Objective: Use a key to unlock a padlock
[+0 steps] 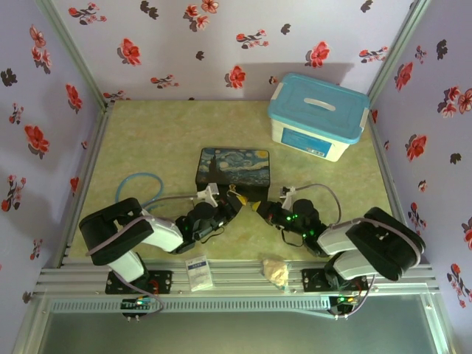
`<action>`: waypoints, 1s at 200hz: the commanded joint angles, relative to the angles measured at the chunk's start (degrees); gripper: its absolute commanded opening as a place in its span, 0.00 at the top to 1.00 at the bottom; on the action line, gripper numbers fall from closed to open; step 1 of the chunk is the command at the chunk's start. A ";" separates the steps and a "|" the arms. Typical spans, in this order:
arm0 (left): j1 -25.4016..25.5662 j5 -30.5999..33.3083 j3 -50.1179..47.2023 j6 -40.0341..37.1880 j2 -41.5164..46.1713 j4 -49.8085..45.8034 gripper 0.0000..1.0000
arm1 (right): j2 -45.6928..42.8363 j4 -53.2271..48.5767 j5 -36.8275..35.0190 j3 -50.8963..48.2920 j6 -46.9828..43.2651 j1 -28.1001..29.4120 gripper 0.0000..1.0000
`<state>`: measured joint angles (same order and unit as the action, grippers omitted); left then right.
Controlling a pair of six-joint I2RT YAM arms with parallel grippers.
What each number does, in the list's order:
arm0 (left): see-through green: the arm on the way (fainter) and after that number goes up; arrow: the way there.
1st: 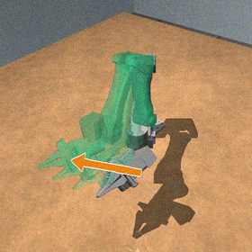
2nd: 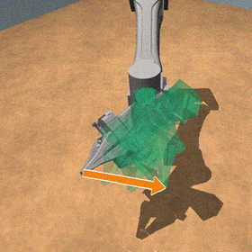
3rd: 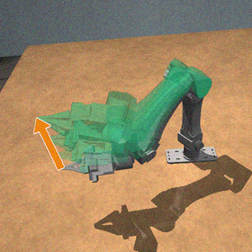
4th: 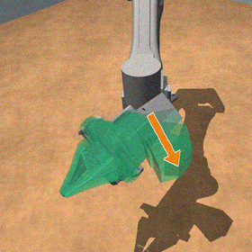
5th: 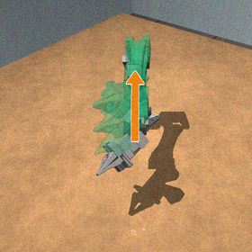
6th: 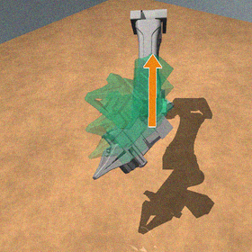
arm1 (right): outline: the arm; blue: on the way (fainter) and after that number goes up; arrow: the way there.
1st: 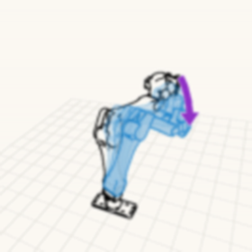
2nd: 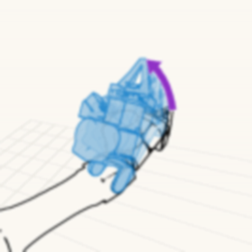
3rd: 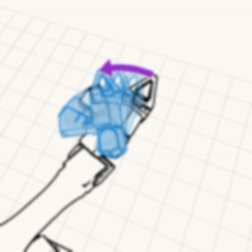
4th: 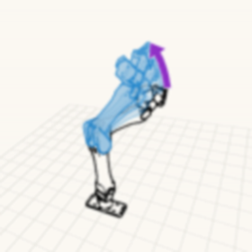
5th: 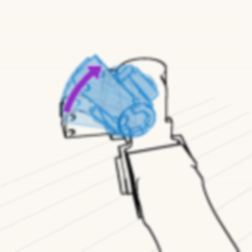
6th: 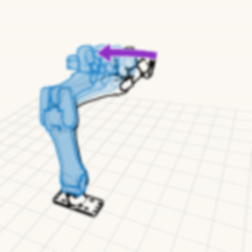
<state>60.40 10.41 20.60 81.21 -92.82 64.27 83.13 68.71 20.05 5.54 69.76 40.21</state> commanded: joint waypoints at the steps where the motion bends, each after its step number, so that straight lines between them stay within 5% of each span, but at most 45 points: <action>1: 1.26 -5.10 0.58 0.72 0.10 7.13 1.00 | 1.80 9.72 5.18 1.37 0.46 0.01 1.00; 200: 0.51 -6.11 -0.12 0.14 -2.12 6.87 1.00 | -5.04 -7.96 13.07 1.63 -6.56 -3.38 1.00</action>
<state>60.36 7.33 20.40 82.21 -94.02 66.37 79.46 63.33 29.87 5.54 65.71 37.04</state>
